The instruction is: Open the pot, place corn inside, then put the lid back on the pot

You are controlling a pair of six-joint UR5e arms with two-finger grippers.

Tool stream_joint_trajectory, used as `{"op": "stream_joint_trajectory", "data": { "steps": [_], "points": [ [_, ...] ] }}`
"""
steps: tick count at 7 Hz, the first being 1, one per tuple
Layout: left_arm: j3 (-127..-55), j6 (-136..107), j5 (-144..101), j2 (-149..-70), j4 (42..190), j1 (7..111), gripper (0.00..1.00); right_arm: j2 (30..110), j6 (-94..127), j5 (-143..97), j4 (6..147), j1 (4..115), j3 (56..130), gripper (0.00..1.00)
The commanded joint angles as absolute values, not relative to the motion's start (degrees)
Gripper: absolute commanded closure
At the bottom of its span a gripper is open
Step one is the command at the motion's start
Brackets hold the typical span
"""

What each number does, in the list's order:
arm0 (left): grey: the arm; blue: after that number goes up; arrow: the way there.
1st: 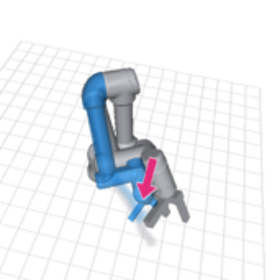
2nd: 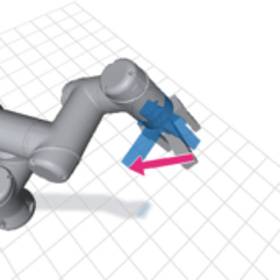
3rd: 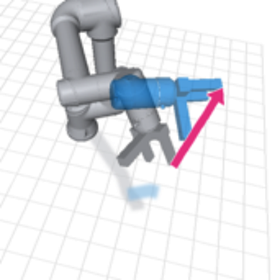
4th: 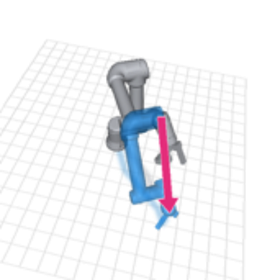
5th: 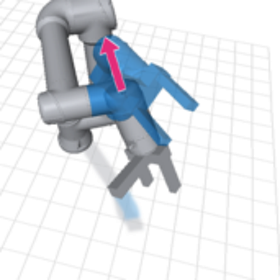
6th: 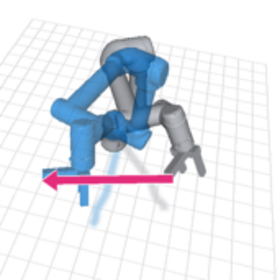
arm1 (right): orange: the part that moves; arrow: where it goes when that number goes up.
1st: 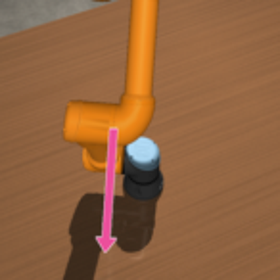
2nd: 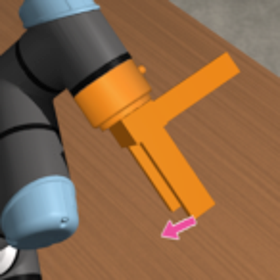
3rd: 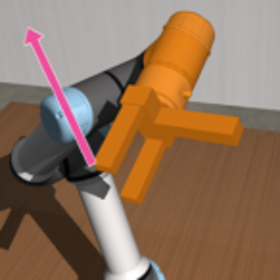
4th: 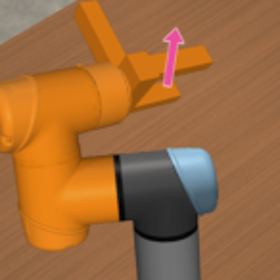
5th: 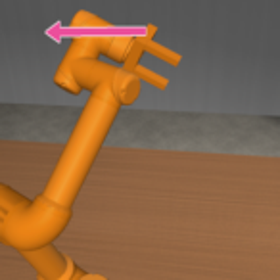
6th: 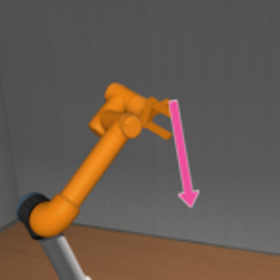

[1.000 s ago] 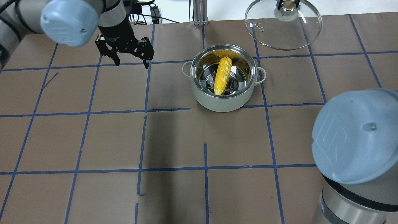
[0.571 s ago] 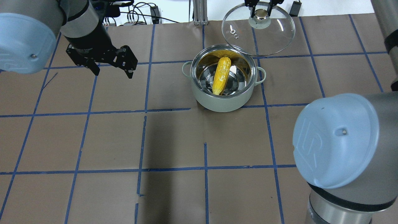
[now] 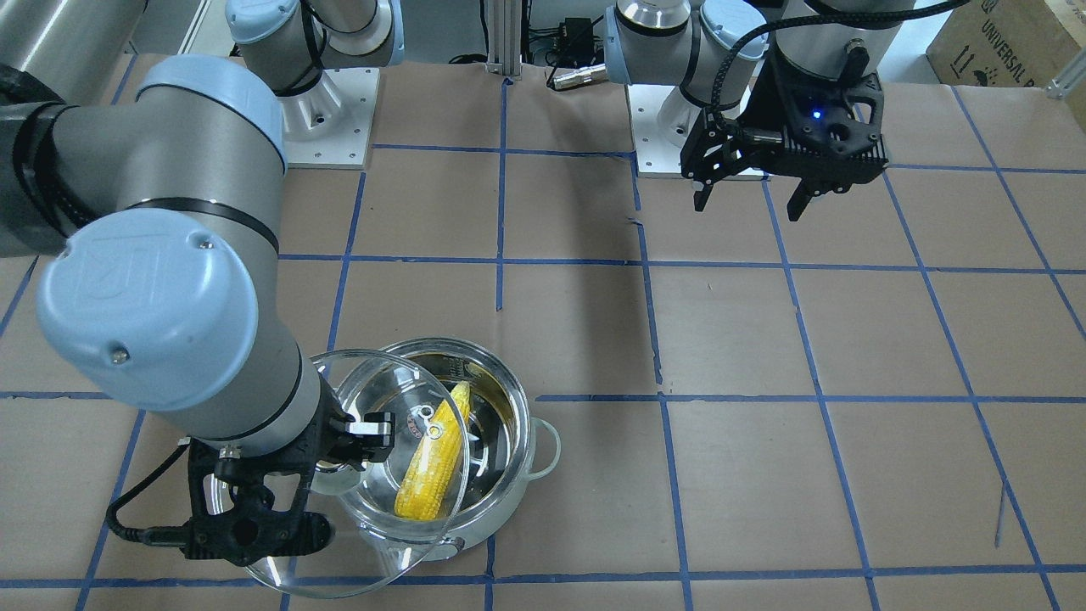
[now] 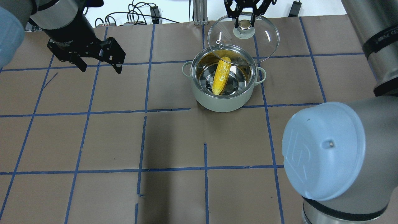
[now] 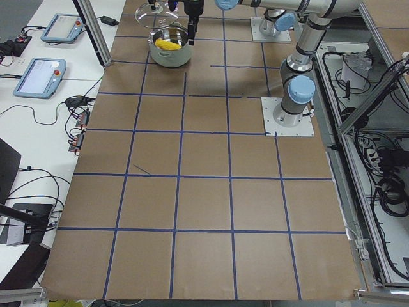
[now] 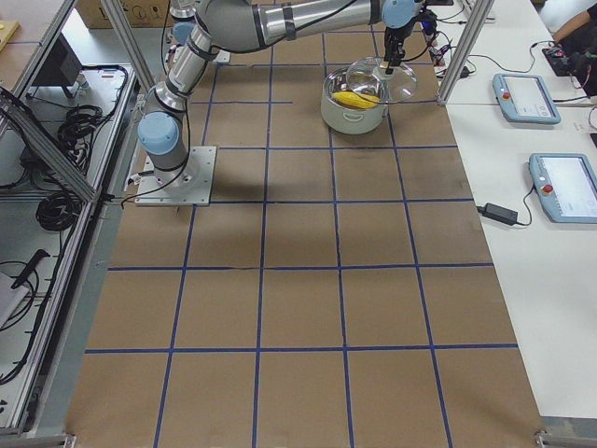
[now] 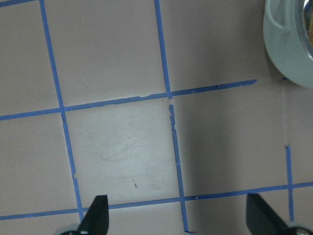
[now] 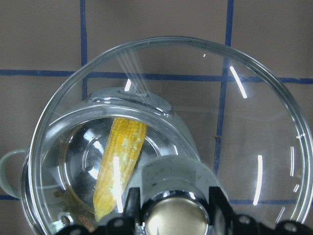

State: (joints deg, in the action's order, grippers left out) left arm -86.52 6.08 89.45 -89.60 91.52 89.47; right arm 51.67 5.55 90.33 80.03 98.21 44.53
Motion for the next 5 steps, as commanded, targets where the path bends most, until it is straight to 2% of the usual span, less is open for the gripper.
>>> {"op": "stream_joint_trajectory", "data": {
  "steps": [1,5],
  "points": [
    [-87.4,6.3,88.7,-89.4,91.1,88.8,0.0,53.1,5.5,90.4,80.4,99.0,48.0,0.96],
    [-86.7,6.2,89.4,-89.7,91.8,89.3,0.0,61.2,6.6,90.4,95.0,99.1,64.7,0.95]
  ]
}}
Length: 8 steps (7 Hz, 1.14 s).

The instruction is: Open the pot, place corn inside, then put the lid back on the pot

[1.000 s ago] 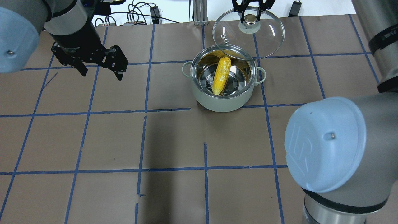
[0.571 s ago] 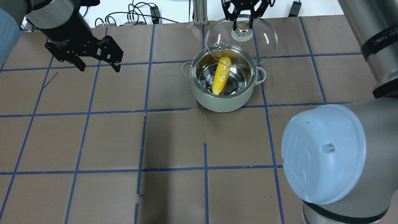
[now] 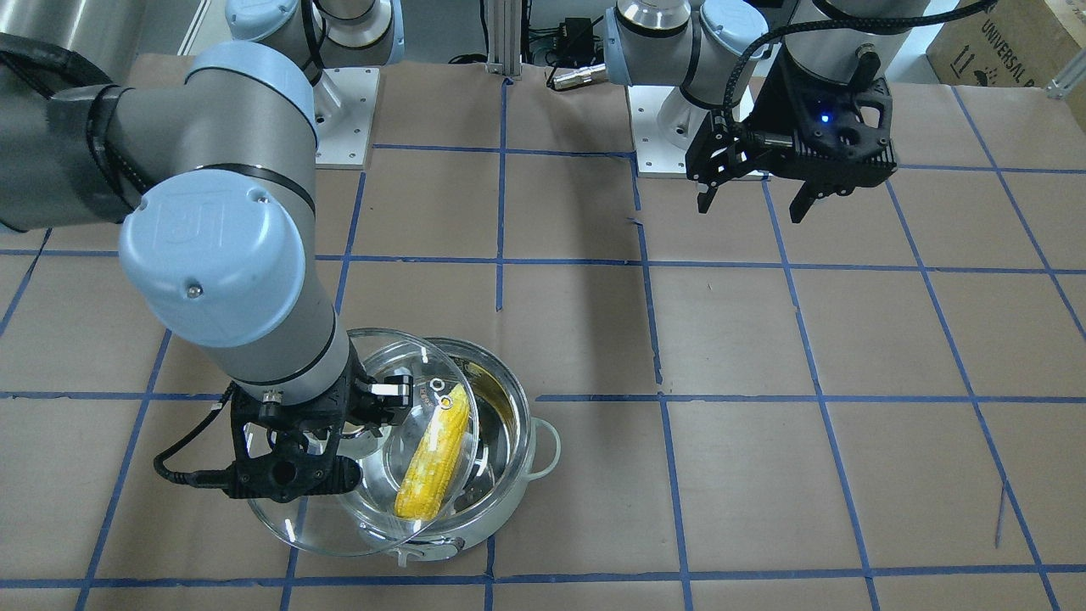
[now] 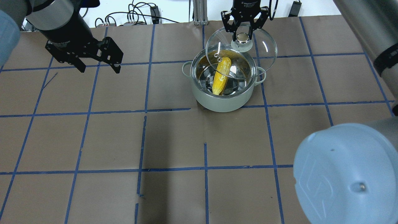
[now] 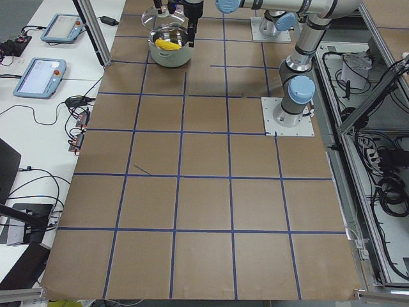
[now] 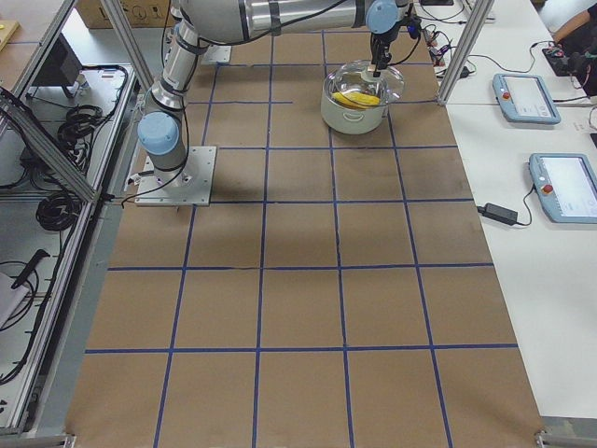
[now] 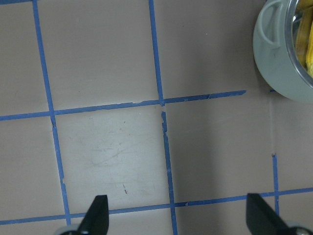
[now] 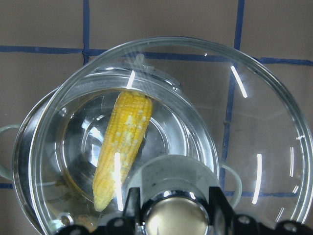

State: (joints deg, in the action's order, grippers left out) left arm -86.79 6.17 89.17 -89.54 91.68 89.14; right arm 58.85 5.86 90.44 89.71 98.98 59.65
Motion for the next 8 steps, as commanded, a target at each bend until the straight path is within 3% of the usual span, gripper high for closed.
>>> {"op": "stream_joint_trajectory", "data": {
  "steps": [1,8],
  "points": [
    [-87.1,6.2,89.3,-89.6,91.8,89.3,0.0,61.9,7.5,90.8,97.0,99.2,66.5,0.95],
    [-85.7,5.7,89.3,-90.0,92.2,89.3,0.0,60.2,12.3,92.7,99.2,103.4,67.4,0.95]
  ]
}}
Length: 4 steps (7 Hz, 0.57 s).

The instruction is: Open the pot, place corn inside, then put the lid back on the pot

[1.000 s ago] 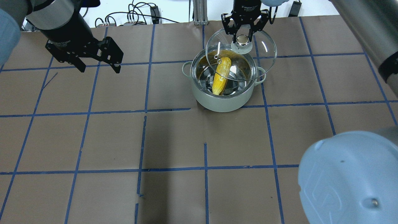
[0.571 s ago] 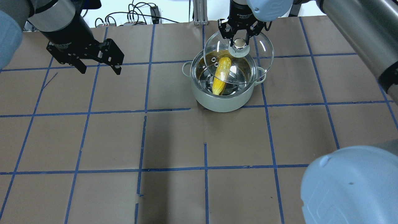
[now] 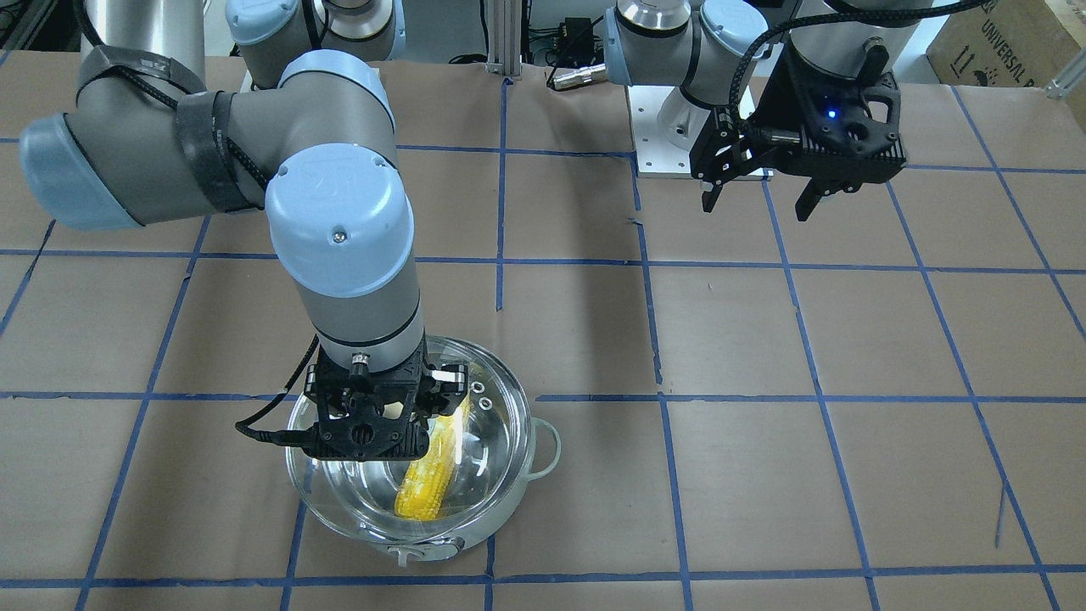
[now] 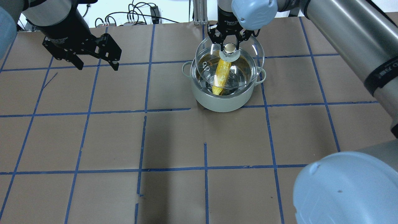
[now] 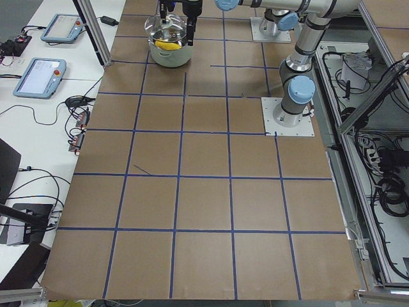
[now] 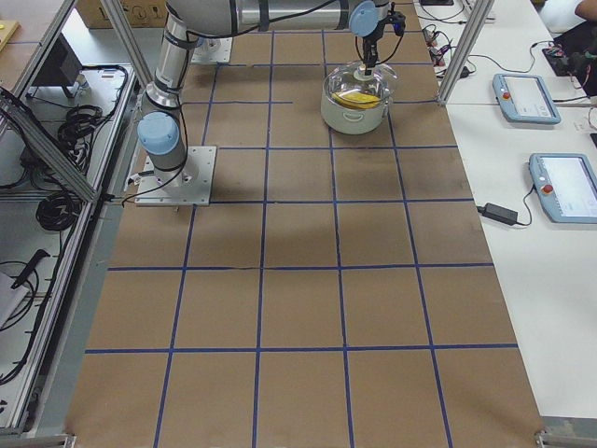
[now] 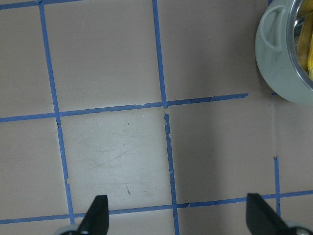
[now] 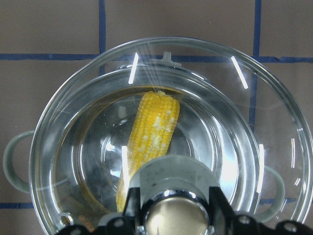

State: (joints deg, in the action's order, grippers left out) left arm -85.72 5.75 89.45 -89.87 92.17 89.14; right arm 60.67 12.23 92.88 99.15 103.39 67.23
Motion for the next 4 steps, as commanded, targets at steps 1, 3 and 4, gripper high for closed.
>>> {"op": "stream_joint_trajectory", "data": {
  "steps": [1,3,4],
  "points": [
    [-85.7,5.7,89.2,-89.9,92.2,89.5,0.0,60.1,12.2,92.2,99.3,103.6,67.6,0.95],
    [-85.8,5.7,89.3,-89.9,92.2,89.5,0.0,59.5,12.3,92.0,99.9,104.2,67.8,0.95],
    [-86.3,5.8,89.3,-89.7,92.2,89.5,0.0,59.2,12.1,91.8,99.9,104.2,67.9,0.95]
  ]
}}
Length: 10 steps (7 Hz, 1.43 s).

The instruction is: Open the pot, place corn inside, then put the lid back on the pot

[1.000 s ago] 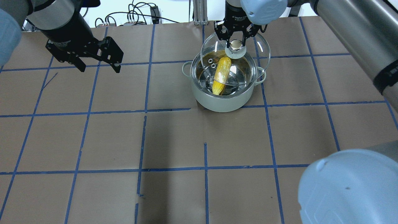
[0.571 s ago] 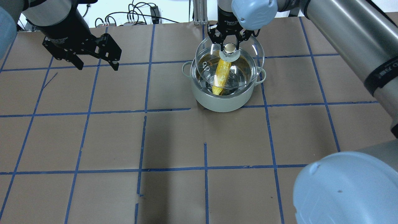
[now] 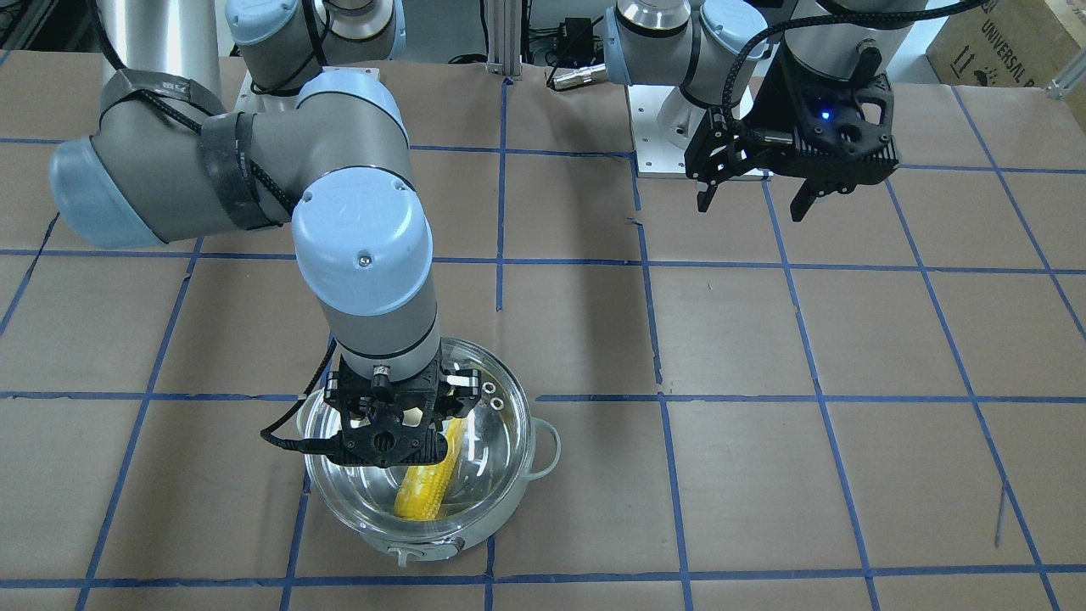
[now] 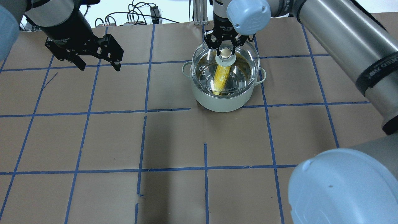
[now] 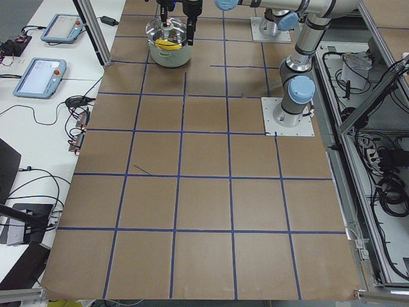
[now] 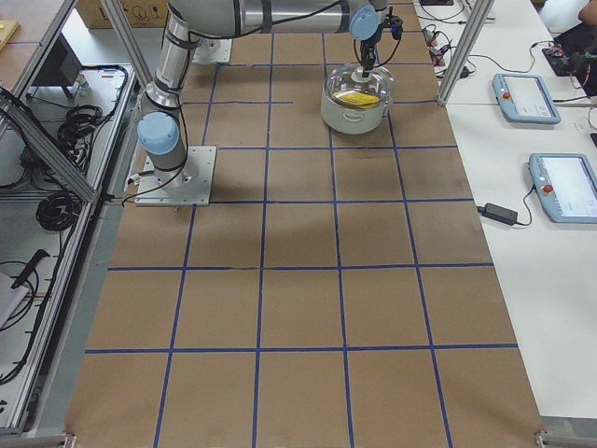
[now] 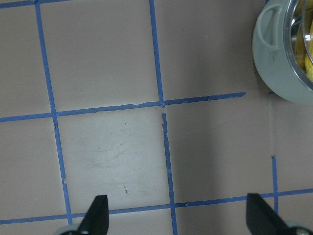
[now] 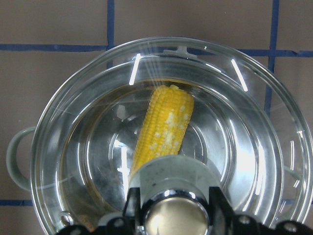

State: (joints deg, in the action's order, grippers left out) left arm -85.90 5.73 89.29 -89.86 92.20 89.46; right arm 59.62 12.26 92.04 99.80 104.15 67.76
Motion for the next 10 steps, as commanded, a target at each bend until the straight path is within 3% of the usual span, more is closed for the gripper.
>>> {"op": "stream_joint_trajectory", "data": {
  "steps": [1,8,9,10],
  "points": [
    [-86.4,6.0,89.3,-89.6,92.2,89.5,0.0,59.0,12.0,90.9,99.8,104.2,67.9,0.96],
    [-86.7,6.1,89.3,-89.7,92.1,89.5,0.0,58.5,10.1,90.4,99.7,103.9,68.0,0.95],
    [-86.8,6.1,89.3,-89.7,92.1,89.5,0.0,58.5,10.1,90.5,99.1,103.7,68.0,0.85],
    [-86.8,6.1,89.3,-89.6,92.1,89.5,0.0,58.5,10.0,90.5,99.0,103.7,68.0,0.68]
  ]
}}
